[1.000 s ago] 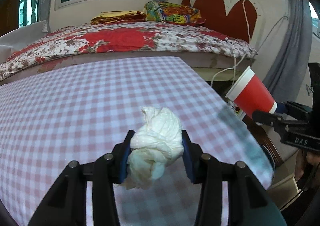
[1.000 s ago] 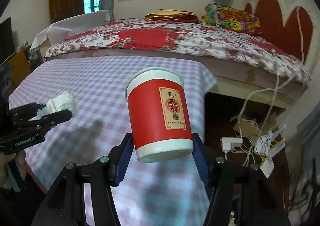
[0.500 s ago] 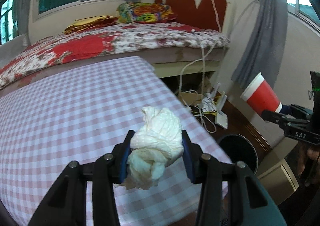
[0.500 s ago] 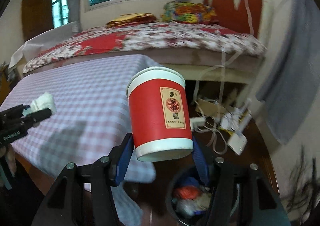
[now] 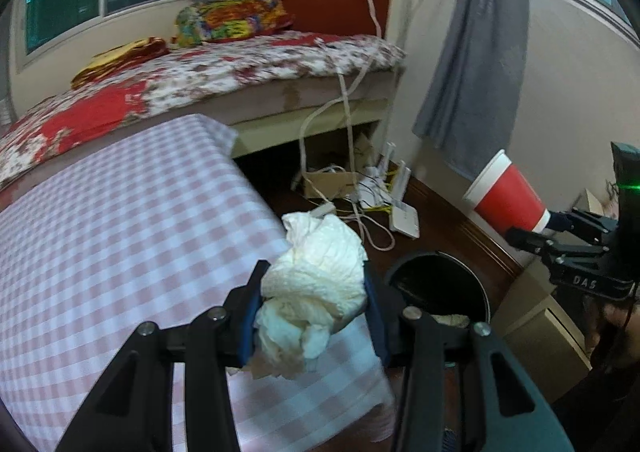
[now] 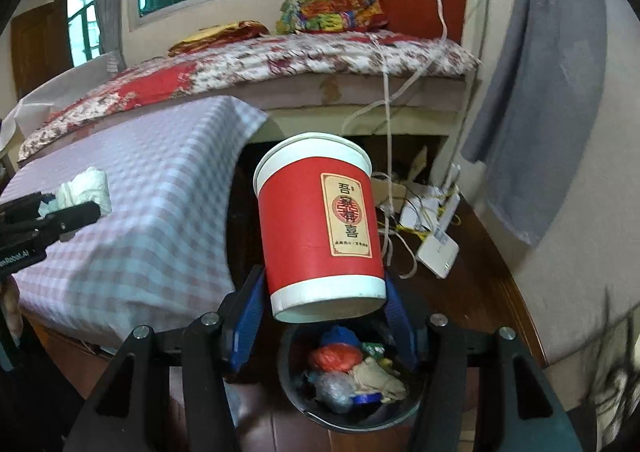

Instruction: Collect trash

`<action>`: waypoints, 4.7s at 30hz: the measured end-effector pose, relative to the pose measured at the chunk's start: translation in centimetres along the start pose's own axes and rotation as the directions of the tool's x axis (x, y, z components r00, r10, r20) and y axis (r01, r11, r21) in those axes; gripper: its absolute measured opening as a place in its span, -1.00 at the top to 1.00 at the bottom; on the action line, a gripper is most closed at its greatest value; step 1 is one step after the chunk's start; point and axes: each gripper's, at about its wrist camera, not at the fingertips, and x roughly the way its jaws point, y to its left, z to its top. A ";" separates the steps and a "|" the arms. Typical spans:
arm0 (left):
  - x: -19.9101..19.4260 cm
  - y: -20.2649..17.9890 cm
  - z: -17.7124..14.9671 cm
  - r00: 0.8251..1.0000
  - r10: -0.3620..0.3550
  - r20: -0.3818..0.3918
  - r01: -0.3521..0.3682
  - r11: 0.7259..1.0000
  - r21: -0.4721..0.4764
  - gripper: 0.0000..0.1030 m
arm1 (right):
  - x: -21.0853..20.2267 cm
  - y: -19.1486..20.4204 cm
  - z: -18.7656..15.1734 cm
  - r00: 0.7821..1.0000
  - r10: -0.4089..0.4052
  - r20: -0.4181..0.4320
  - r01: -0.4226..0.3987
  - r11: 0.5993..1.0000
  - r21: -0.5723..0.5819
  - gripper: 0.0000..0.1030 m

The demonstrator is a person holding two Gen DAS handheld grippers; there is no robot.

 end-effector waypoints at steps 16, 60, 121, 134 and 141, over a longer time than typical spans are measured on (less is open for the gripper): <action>7.3 -9.6 -0.7 0.978 -0.168 -0.124 0.184 0.974 0.133 0.11 | 3.5 -6.1 -5.9 0.986 -0.070 -0.152 0.078 0.996 0.048 -0.14; 6.9 -14.9 -0.7 0.984 -0.119 -0.133 0.142 0.974 0.178 -0.90 | 2.2 -9.3 -6.8 0.958 -0.224 -0.180 0.248 0.960 0.129 -1.00; -6.3 -8.2 -5.2 0.980 0.110 0.167 -0.121 0.991 0.057 -0.94 | -9.1 4.6 -7.5 0.965 -0.165 0.202 0.156 0.986 0.061 -1.00; -6.1 -8.3 -5.3 0.980 0.109 0.167 -0.120 0.991 0.059 -0.94 | -9.5 4.6 -7.7 0.961 -0.176 0.214 0.165 0.984 0.065 -1.00; -6.2 -8.5 -5.2 0.980 0.107 0.167 -0.118 0.991 0.059 -0.94 | -9.4 4.5 -7.6 0.961 -0.175 0.214 0.164 0.984 0.067 -1.00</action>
